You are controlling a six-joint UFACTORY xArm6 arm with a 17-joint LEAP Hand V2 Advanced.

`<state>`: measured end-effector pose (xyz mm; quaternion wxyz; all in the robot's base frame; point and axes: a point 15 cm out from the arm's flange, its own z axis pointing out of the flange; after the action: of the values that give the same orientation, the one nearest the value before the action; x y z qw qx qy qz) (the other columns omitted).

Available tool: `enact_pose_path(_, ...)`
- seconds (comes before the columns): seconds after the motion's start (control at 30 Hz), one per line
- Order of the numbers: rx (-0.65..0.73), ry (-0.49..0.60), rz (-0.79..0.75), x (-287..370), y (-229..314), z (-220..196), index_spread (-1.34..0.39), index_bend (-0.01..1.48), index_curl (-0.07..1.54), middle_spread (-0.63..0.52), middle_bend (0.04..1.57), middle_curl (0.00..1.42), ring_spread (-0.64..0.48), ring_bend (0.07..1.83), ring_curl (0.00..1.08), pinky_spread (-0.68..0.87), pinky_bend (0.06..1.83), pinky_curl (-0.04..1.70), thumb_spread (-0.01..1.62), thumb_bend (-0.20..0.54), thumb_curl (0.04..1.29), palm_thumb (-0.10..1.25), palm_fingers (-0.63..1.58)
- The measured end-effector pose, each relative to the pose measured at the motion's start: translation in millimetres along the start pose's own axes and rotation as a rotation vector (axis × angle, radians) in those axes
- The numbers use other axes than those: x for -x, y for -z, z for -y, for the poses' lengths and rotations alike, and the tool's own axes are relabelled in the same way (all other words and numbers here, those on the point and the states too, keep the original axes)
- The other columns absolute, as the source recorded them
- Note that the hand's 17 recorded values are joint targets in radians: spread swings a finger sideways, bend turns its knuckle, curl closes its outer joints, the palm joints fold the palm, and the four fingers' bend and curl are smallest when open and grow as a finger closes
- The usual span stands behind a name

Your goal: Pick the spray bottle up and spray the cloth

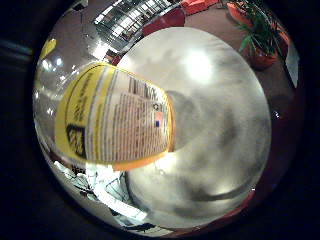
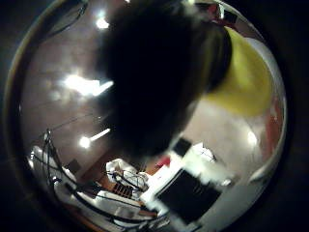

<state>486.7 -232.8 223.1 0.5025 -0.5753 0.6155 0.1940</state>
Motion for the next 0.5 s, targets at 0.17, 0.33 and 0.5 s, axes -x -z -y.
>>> enact_pose_path(0.17,0.06,-0.106,0.065,18,-43,-17,-0.25,0.23,0.3,-0.16,0.7,0.51,-0.17,0.95,0.41,-0.25,0.86,0.4,1.02,0.017,0.45,0.98,1.18)
enact_pose_path(0.33,0.016,-0.154,0.173,53,-78,-19,-0.27,0.72,0.53,-0.16,1.01,0.62,-0.18,1.15,0.5,-0.3,1.07,0.52,1.1,-0.011,0.47,1.03,1.37)
enact_pose_path(0.5,0.037,-0.129,0.187,82,-86,-24,-0.22,0.98,0.67,-0.14,1.21,0.68,-0.16,1.33,0.56,-0.24,1.21,0.65,1.1,-0.008,0.51,1.05,1.26)
